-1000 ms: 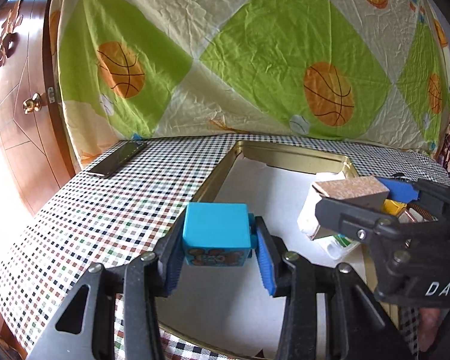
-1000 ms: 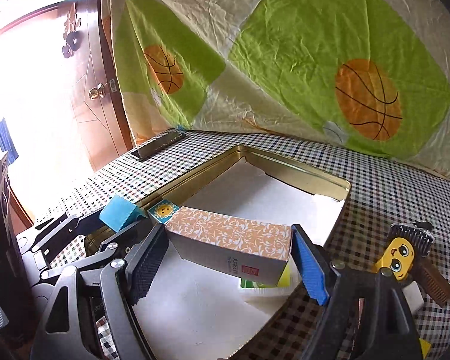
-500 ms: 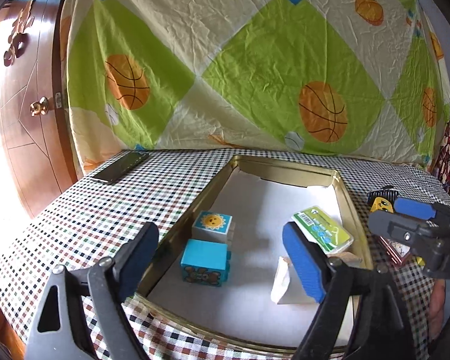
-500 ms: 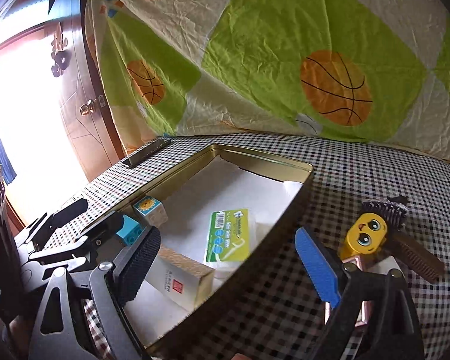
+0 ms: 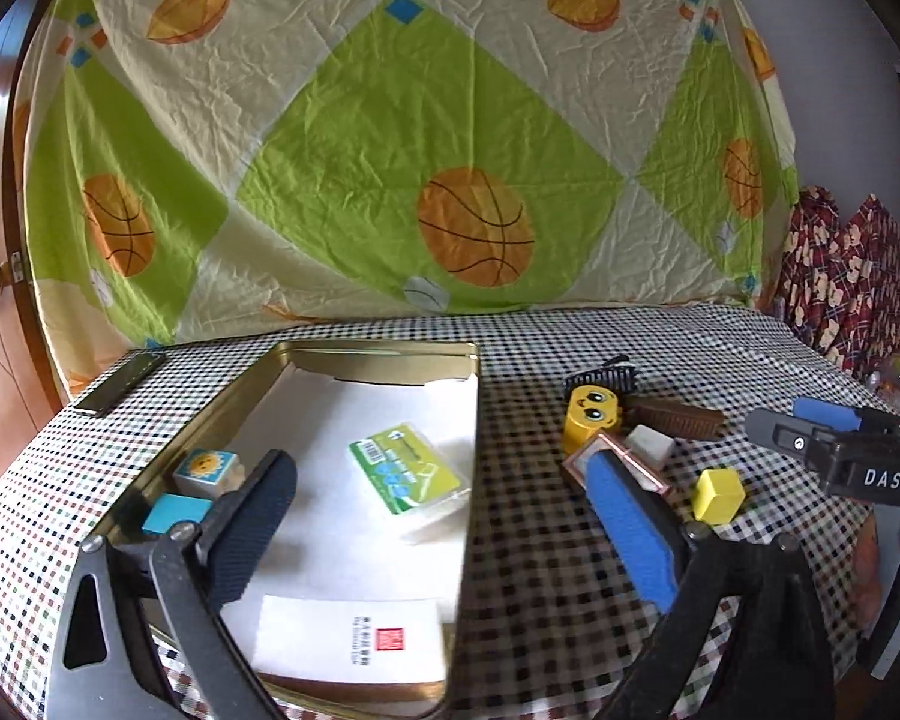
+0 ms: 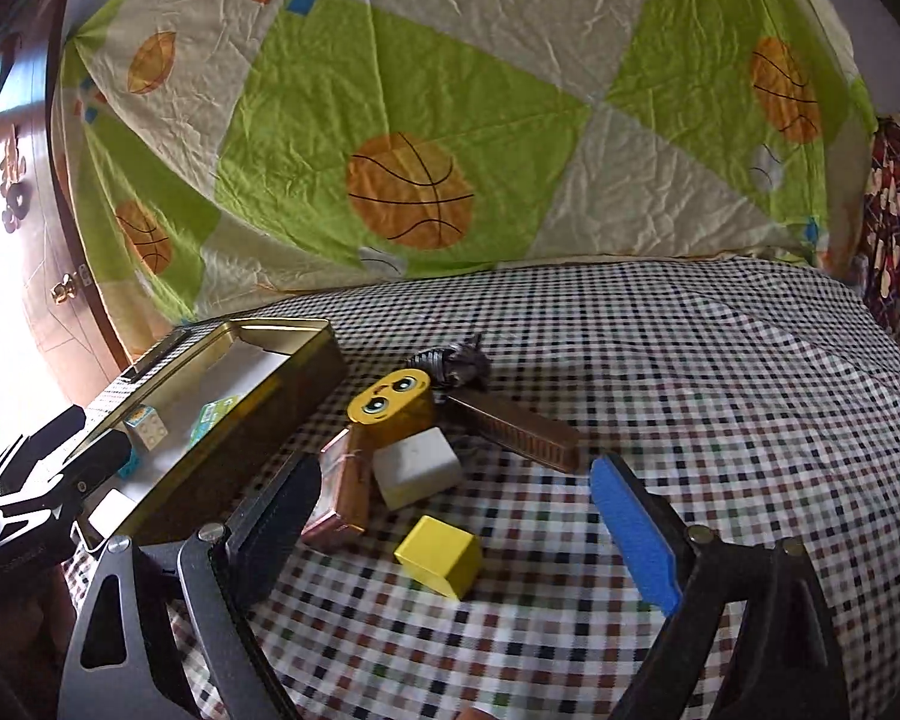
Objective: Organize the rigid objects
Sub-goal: 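Withdraw both tools from the tin toward the remaining items, then grasp the pink clear-lidded case with the left tool while the right tool grasps the yellow cube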
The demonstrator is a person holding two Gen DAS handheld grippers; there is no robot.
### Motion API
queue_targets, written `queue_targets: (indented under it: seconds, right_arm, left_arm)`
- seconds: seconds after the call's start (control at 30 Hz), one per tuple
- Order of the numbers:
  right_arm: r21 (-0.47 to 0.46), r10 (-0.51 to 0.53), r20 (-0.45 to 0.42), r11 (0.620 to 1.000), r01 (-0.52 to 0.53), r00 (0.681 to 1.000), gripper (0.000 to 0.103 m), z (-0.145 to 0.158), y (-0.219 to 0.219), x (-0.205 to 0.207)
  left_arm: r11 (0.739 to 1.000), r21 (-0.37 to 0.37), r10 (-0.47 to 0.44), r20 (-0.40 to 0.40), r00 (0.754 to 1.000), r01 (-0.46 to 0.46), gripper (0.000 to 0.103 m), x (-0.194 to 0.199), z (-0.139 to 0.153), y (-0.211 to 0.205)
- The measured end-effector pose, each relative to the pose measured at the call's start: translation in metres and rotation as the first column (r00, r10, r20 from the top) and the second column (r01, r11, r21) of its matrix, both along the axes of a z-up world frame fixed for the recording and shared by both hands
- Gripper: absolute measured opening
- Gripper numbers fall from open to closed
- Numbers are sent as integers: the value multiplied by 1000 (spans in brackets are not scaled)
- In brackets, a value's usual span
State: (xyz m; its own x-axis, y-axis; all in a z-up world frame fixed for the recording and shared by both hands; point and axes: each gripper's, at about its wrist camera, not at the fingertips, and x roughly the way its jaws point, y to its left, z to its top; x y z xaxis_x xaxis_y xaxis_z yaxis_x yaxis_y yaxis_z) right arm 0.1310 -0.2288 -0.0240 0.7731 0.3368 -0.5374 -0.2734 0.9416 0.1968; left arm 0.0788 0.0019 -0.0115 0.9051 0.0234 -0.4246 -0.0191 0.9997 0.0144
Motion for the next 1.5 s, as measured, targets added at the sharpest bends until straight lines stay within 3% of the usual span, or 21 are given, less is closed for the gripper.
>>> queue_targets:
  seconds: [0.33,0.53,0.7,0.77,0.83,0.87,0.9,1.17,1.5]
  right_arm:
    - [-66,8,-94,998,-14,996,93,-18,8,12]
    - [-108,9,-164,994,-28,986,80,-27,18,25]
    - [-116,32,-216,992,-58,976,80,-34,24,34]
    - [-122,37,-247,990,-69,968,73,-39,27,38]
    - [-122,38,-271,990,-73,962,58,-43,28,41]
    - [-121,39,-264,990,-73,964,53,-42,28,40]
    - [-129,39,-260,989,-74,965,41,-42,29,39]
    - [-153,-50,-108,988,33,993,40,-20,17,27]
    - [-158,-136,-55,979,126,989,40,-11,-1,33]
  left_arm:
    - [997,23,-69,-58,996,70,99,26,-9,-47]
    - [999,10,-52,-82,995,54,99,35,-12,-46]
    - [999,-6,-46,-94,995,46,99,38,-15,-41]
    - [999,-1,-51,-96,994,51,99,39,-15,-43]
    - [998,4,-56,-96,994,57,99,39,-15,-44]
    - [998,5,-60,-97,993,61,99,39,-15,-45]
    - [998,6,-65,-99,993,66,99,40,-16,-47]
    - [992,31,-116,-121,986,120,98,43,-18,-65]
    - [986,45,-144,-228,963,158,97,75,-28,-86]
